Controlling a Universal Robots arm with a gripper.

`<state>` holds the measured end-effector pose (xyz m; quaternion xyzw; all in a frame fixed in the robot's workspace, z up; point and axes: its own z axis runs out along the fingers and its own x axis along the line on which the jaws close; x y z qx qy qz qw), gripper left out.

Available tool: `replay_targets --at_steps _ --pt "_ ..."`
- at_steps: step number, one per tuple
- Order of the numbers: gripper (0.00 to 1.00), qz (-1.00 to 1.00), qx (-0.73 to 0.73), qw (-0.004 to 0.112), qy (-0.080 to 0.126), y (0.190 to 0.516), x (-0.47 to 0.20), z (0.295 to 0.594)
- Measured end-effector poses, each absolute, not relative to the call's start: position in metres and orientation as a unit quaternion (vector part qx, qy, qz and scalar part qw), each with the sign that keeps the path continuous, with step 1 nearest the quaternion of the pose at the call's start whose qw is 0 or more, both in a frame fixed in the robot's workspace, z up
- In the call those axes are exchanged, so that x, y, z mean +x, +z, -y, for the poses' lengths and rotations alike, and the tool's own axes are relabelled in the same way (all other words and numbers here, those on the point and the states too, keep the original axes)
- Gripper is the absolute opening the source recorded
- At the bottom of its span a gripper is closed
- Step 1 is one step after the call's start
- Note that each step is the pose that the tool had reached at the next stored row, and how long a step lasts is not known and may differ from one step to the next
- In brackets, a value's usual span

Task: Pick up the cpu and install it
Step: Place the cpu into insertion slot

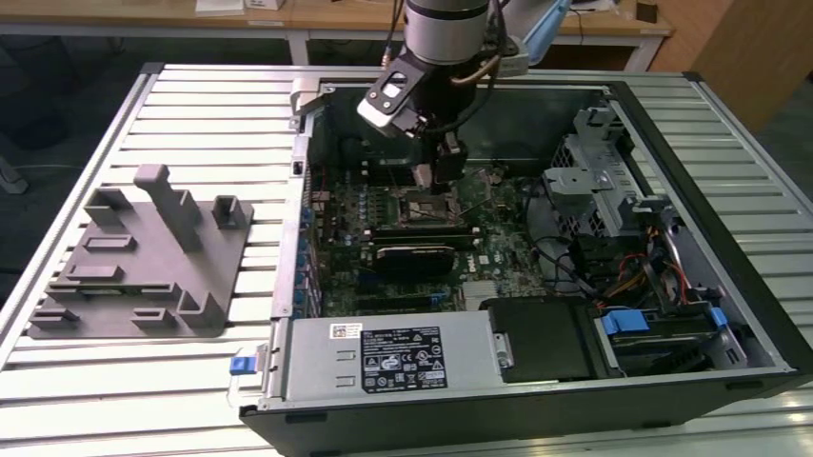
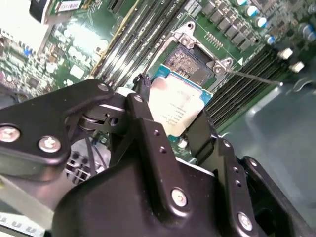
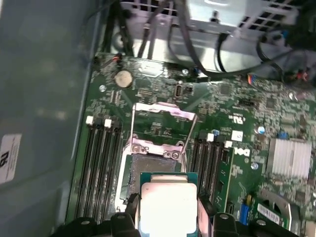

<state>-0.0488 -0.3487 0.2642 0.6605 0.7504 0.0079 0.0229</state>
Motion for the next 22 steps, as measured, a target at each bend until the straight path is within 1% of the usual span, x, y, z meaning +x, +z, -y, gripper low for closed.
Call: replay_targets --at_steps 11,22 --pt "0.55 -0.729 0.684 0.024 0.008 0.26 -0.049 0.349" --pt "0.55 -0.728 0.684 0.033 0.016 0.247 -0.049 0.349"
